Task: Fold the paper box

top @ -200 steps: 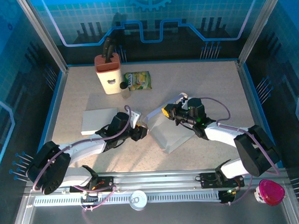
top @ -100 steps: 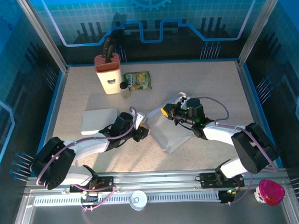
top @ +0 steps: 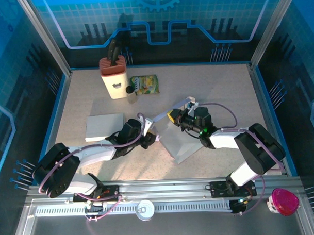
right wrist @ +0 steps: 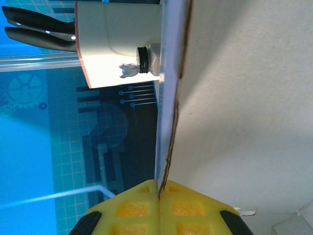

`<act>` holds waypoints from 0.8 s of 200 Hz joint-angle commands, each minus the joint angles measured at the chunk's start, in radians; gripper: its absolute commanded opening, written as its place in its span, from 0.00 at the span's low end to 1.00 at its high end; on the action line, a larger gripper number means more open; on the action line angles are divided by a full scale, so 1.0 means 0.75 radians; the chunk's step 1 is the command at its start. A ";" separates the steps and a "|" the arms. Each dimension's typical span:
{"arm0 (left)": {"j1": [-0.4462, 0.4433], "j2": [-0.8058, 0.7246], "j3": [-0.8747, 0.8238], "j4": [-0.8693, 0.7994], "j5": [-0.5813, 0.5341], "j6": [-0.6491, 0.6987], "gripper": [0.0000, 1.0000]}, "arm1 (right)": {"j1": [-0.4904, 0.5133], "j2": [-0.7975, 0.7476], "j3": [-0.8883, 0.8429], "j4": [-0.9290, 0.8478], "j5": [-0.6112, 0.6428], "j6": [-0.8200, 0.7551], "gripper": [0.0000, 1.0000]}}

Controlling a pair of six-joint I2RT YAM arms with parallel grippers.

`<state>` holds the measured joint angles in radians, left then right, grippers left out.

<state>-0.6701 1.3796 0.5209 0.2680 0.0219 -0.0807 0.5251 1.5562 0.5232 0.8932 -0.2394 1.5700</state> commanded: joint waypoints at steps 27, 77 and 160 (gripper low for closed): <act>-0.030 0.001 0.030 0.014 -0.183 -0.013 0.29 | 0.033 -0.008 -0.022 0.020 -0.012 -0.003 0.00; -0.030 0.004 0.050 -0.045 -0.295 0.033 0.23 | 0.036 -0.048 -0.019 -0.019 -0.022 -0.006 0.00; -0.035 0.033 0.053 0.041 -0.263 -0.002 0.28 | 0.064 0.020 -0.020 0.070 -0.008 0.036 0.00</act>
<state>-0.6914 1.3823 0.5308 0.2436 -0.1654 -0.0731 0.5411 1.5444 0.5213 0.9031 -0.2382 1.5898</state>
